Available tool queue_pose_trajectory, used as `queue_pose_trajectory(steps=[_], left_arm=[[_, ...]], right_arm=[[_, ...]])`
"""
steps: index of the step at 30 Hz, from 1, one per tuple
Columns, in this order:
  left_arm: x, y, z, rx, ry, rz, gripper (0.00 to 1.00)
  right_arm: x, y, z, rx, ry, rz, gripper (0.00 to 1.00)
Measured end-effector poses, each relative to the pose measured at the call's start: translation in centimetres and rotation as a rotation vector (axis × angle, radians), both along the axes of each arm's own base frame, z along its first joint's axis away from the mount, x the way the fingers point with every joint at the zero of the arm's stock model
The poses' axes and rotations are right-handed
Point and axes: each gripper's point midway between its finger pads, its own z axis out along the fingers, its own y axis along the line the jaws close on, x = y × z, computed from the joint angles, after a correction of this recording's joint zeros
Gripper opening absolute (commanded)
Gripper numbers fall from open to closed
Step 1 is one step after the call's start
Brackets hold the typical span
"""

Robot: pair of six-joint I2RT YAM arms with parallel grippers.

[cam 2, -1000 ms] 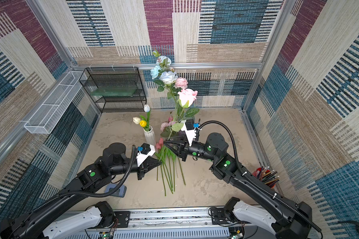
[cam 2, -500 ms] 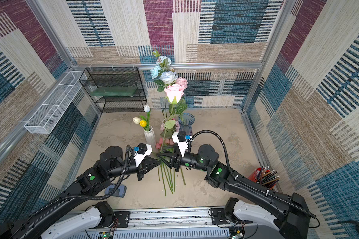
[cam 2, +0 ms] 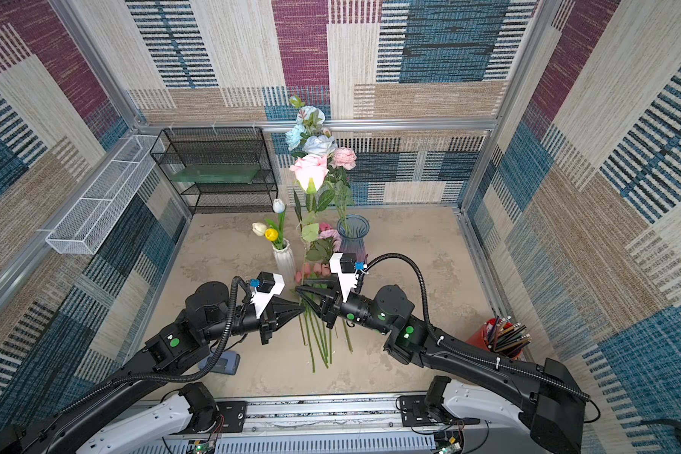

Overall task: Pick out pink flowers from the vase
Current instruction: Pick up the flower from the vase, then place the flower at the center of the board.

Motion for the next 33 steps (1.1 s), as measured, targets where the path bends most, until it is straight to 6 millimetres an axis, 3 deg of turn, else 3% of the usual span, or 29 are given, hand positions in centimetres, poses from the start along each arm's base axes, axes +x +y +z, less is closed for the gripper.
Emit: queue_pose_trajectory(steps=[7,12,16,24,28,33], left_arm=[[-0.1,0.1,0.0,-0.004,0.0,0.0,0.0],[-0.1,0.1,0.3,-0.012,-0.007,0.001,0.0],[-0.2,0.2,0.2,-0.012,-0.007,0.001,0.2],[-0.9,0.7,0.5,-0.017,-0.012,-0.004,0.37],[-1.4,1.4,0.6,-0.012,-0.015,0.0,0.4],[-2.1,2.7,0.1,0.02,-0.016,0.027,0.41]], right_arm=[[0.3,0.4,-0.4,-0.009,0.015,0.001,0.02],[0.3,0.5,-0.2,-0.006,0.014,-0.003,0.0],[0.4,0.5,-0.2,-0.015,0.016,-0.007,0.0],[1.0,0.1,0.1,-0.052,-0.006,-0.047,0.0],[2.3,-0.5,-1.3,-0.116,0.012,-0.09,0.0],[4.1,-1.6,-4.5,-0.225,0.06,-0.127,0.0]])
